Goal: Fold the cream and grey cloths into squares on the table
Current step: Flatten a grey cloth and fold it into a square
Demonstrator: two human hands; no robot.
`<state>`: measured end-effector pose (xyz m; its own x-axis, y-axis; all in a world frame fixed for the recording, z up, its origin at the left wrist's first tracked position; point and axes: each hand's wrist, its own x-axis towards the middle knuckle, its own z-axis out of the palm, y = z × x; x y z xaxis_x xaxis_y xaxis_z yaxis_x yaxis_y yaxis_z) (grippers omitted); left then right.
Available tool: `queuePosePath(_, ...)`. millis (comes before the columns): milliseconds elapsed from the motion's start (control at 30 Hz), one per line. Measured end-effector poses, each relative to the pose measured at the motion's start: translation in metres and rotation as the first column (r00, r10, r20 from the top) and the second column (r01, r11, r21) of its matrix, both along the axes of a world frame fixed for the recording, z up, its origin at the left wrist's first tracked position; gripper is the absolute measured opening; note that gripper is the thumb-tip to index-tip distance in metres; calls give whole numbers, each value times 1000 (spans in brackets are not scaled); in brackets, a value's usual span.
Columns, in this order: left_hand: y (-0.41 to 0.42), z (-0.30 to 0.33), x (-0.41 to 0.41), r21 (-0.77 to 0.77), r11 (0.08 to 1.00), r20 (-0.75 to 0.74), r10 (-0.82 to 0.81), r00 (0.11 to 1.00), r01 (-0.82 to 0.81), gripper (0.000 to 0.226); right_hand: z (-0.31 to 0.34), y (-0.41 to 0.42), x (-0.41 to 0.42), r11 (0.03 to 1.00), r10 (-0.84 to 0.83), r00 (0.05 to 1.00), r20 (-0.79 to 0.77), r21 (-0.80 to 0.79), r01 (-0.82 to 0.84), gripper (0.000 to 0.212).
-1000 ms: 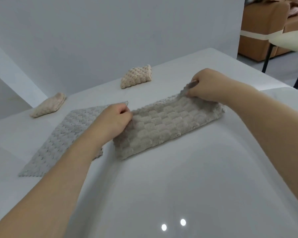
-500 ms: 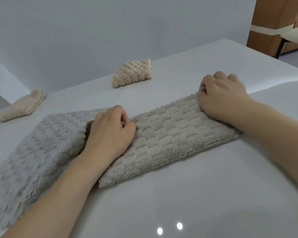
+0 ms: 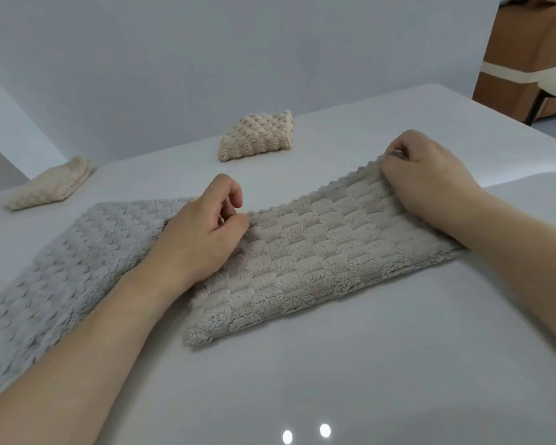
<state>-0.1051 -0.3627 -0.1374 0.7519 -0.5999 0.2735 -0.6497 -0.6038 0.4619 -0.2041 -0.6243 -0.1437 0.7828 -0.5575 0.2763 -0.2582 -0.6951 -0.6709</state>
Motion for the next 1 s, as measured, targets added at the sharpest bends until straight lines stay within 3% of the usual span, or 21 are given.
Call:
queuePosePath(200, 2, -3, 8, 18, 999, -22, 43, 999, -43, 13, -3, -11, 6, 997, -53, 998, 39, 56, 51, 16)
queuePosePath(600, 6, -2, 15, 42, 999, -78, 14, 997, -11, 16, -3, -13, 7, 995, -85, 995, 54, -38, 87, 17)
queuePosePath(767, 3, -6, 22, 19, 997, -45, 71, 996, -70, 12, -3, -7, 5, 988, -63, 997, -45, -147, 56, 22)
queuePosePath(1000, 6, -2, 23, 87, 996, -31, 0, 1000, 2, 11, 15, 0, -3, 992, -18, 970, -244, -129, -14, 28)
